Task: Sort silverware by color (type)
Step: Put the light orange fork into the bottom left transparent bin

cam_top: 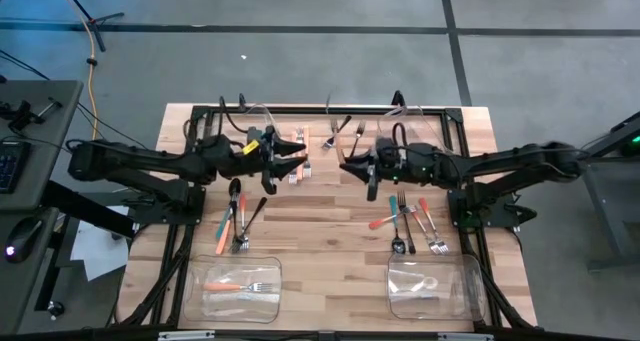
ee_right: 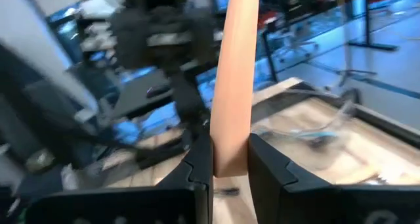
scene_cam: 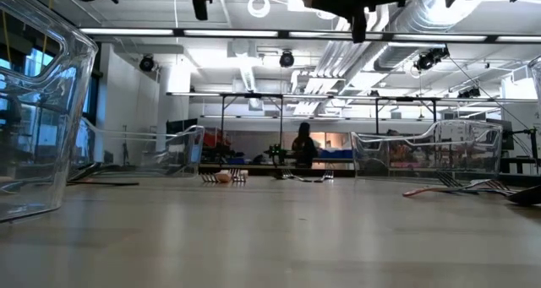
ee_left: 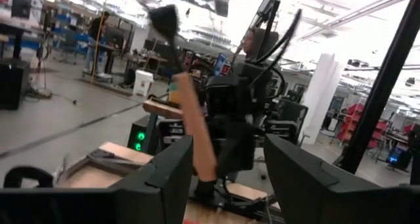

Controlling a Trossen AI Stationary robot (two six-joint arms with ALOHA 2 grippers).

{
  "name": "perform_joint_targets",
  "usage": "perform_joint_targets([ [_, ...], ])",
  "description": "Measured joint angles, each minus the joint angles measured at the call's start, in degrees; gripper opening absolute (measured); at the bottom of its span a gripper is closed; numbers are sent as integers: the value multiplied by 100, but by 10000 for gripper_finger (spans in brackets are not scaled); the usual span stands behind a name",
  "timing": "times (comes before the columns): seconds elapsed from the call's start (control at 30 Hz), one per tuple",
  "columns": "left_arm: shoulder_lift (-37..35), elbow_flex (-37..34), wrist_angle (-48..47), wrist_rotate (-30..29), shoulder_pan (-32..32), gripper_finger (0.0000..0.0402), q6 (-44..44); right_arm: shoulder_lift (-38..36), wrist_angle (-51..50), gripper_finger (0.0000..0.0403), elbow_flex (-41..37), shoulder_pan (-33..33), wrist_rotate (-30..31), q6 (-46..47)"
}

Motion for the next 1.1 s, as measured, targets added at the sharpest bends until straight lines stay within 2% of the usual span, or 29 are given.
perform_joint_targets([
  [0.17, 350, 1, 203, -2, 0, 176, -96, 382, 682, 44, 0, 153, -110, -24],
  [0.27, 593, 1, 628, -10, 0, 176, -241, 619, 1040, 44, 0, 195, -103, -10],
  [0.5, 1028, 229, 954, 215, 0, 176, -333, 878, 1359, 44, 2, 195, -103, 8],
  [0.87, 1604, 745, 864, 254, 43, 175, -92, 885, 736, 44, 262, 177, -255, -53],
  [0.97, 1555, 752, 771, 267, 42, 161, -96, 885, 719, 44, 262, 176, -254, -55],
  [1.1, 1431, 754, 537, 267, 42, 118, -91, 885, 625, 44, 262, 176, -252, -71],
])
